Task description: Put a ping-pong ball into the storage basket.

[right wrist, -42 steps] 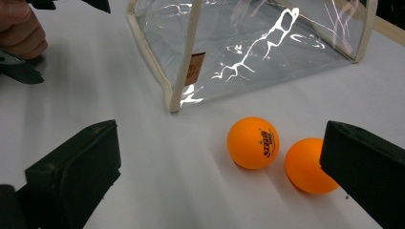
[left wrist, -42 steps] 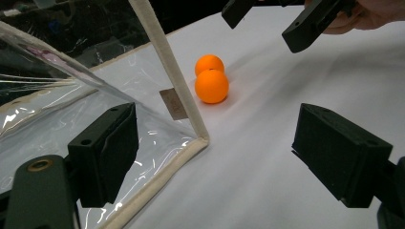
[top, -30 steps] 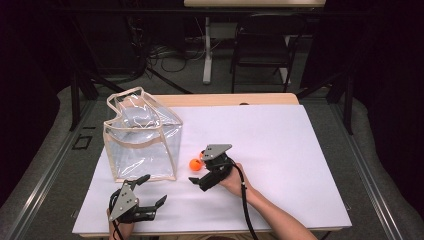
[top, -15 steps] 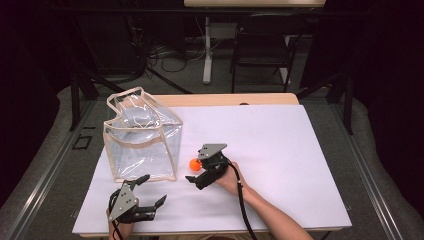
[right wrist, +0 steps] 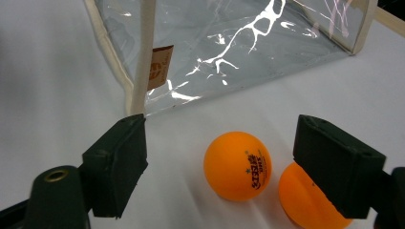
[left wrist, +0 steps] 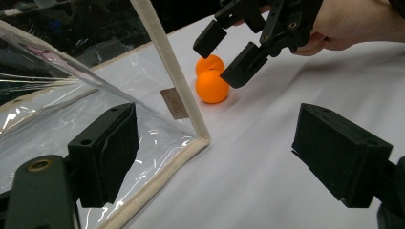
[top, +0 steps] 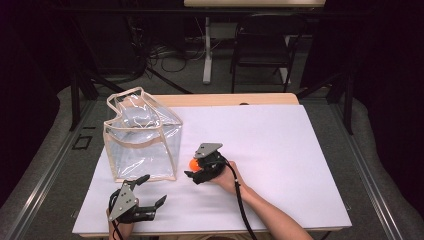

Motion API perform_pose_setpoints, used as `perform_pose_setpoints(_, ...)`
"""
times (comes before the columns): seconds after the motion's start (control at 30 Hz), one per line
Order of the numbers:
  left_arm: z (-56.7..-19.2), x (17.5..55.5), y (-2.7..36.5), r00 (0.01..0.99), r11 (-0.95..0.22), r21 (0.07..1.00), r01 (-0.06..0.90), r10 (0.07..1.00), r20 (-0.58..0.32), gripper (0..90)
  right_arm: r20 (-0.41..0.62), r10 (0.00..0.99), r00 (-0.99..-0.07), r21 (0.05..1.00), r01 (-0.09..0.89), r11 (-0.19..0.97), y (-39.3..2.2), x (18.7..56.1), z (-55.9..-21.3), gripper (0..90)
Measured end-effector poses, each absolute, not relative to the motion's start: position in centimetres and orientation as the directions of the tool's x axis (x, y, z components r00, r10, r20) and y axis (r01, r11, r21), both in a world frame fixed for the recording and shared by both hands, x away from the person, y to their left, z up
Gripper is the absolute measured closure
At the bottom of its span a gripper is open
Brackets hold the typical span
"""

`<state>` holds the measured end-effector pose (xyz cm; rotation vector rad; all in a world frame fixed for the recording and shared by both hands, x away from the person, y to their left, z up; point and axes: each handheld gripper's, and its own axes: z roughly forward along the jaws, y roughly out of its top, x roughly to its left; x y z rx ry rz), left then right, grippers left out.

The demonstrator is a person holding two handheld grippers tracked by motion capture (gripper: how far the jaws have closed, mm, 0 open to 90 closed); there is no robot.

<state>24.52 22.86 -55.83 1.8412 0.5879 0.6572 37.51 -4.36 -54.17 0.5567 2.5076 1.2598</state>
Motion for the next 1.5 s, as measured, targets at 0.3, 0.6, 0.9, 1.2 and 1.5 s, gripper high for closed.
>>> perform_pose_setpoints(0.3, -55.8, 24.5, 22.8, 0.73, -0.333, 0.939, 0.091, 0.663, 0.165, 15.7, -0.085, 0.498, -0.863, 0.8, 0.239, 0.551, -4.0, 37.6, -54.7, 32.3)
perform_pose_setpoints(0.6, -55.8, 24.5, 22.8, 0.731, -0.333, 0.938, 0.091, 0.662, 0.164, 15.7, -0.11, 0.525, -0.844, 0.786, 0.249, 0.566, -3.7, 37.6, -55.1, 38.2)
perform_pose_setpoints(0.9, -55.8, 24.5, 22.8, 0.731, -0.333, 0.939, 0.09, 0.663, 0.165, 15.7, -0.142, 0.533, -0.834, 0.765, 0.249, 0.593, -3.3, 37.3, -55.5, 43.5)
perform_pose_setpoints(1.2, -55.8, 24.5, 22.8, 0.731, -0.333, 0.939, 0.091, 0.663, 0.165, 15.7, -0.165, 0.536, -0.828, 0.752, 0.245, 0.612, -3.1, 37.3, -55.7, 45.6)
perform_pose_setpoints(1.5, -55.8, 24.5, 22.8, 0.731, -0.334, 0.938, 0.089, 0.662, 0.166, 15.7, -0.191, 0.539, -0.82, 0.744, 0.237, 0.625, -2.9, 37.2, -55.9, 50.4)
